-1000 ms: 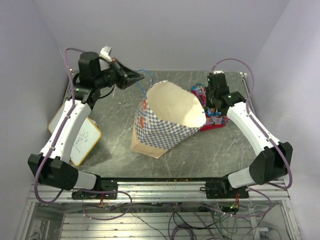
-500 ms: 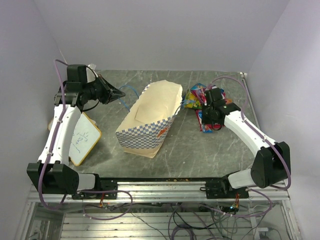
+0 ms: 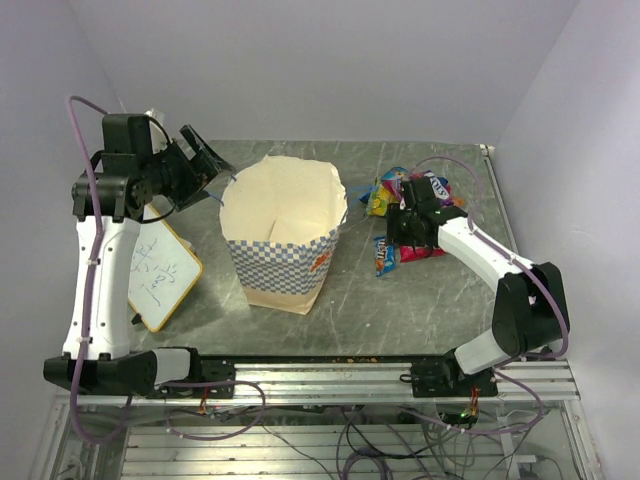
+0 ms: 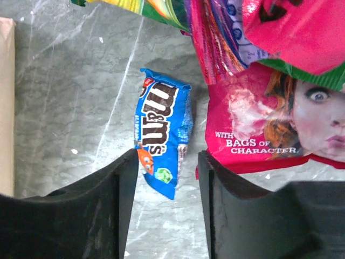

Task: Take the snacks out of the paper bag
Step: Adjust the paper bag at the center of the board, then reset both arms

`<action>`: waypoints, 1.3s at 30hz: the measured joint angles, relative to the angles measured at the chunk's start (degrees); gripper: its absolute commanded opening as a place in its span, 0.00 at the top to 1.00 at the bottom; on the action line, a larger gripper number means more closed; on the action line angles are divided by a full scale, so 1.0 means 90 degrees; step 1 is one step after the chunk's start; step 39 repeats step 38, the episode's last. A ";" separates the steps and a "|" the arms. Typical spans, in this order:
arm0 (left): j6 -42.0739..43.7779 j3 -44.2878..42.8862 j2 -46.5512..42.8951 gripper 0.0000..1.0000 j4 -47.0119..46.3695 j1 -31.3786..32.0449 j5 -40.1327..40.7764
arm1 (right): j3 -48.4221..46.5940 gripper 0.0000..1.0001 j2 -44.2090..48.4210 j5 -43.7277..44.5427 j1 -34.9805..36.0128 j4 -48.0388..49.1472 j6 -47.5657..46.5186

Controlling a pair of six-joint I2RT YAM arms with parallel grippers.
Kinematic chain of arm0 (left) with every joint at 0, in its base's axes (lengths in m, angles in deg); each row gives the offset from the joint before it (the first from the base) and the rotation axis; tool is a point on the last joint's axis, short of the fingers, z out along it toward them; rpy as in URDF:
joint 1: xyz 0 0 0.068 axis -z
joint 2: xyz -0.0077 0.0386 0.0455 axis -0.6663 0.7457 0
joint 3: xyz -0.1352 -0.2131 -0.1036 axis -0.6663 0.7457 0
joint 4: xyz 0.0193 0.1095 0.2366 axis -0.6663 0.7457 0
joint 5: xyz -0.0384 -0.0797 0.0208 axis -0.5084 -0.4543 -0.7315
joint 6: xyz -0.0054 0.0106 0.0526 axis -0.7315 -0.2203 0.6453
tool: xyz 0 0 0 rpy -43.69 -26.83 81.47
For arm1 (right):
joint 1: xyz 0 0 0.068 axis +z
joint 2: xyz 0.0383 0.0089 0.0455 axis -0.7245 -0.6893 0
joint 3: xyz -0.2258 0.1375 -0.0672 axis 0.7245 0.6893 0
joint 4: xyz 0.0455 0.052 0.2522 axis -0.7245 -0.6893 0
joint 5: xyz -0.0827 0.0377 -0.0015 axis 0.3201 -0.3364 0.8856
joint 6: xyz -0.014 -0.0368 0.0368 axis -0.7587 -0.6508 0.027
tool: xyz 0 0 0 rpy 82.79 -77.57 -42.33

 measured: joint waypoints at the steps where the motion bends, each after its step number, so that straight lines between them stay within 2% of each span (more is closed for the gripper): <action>1: 0.0029 -0.0036 -0.0053 0.02 0.0129 0.0000 0.0148 | -0.0007 0.42 0.0002 0.0000 0.0000 0.0012 -0.0019; 5: 0.0121 -0.0299 -0.0182 0.01 0.0571 -0.0007 0.0663 | -0.0243 0.29 -0.0007 0.0039 0.0000 -0.0321 -0.0087; 6: 0.0148 -0.0401 -0.0197 0.01 0.0675 -0.0010 0.0794 | -0.0389 0.13 -0.0007 0.0080 0.0000 -0.0495 -0.0090; 7: 0.0189 -0.0542 -0.0204 0.00 0.0809 -0.0010 0.0967 | -0.0580 0.02 -0.0007 0.0143 0.0000 -0.0695 -0.0090; 8: 0.0226 -0.0692 -0.0211 0.00 0.0925 -0.0012 0.1127 | -0.0780 0.00 0.0005 0.0209 0.0000 -0.0889 -0.0090; 13: 0.0476 -0.1566 -0.0321 0.06 0.1372 -0.0012 0.1882 | -0.1853 0.00 0.0374 0.0478 0.0000 -0.1982 -0.0211; 16: 0.0714 -0.2188 -0.0420 0.07 0.1416 -0.0012 0.2042 | -0.2742 0.00 0.0804 0.0517 0.0000 -0.2606 -0.0260; 23: 0.1702 -0.3844 -0.0401 0.03 0.1234 -0.0012 0.1829 | -0.5637 0.00 0.1829 0.0066 0.0000 -0.3296 -0.0476; 28: 0.2579 -0.4442 -0.0461 0.00 0.0930 -0.0010 0.1654 | -0.7125 0.00 0.2140 -0.0056 0.0000 -0.3531 -0.0454; 33: 0.2926 -0.4498 -0.0627 0.00 0.0831 0.0044 0.1722 | -0.7546 0.00 0.2251 0.0051 0.0000 -0.3684 -0.0342; 39: 0.2871 -0.4031 -0.0792 0.00 0.0648 0.0044 0.1719 | -0.7242 0.00 0.2361 0.0338 0.0000 -0.3793 -0.0199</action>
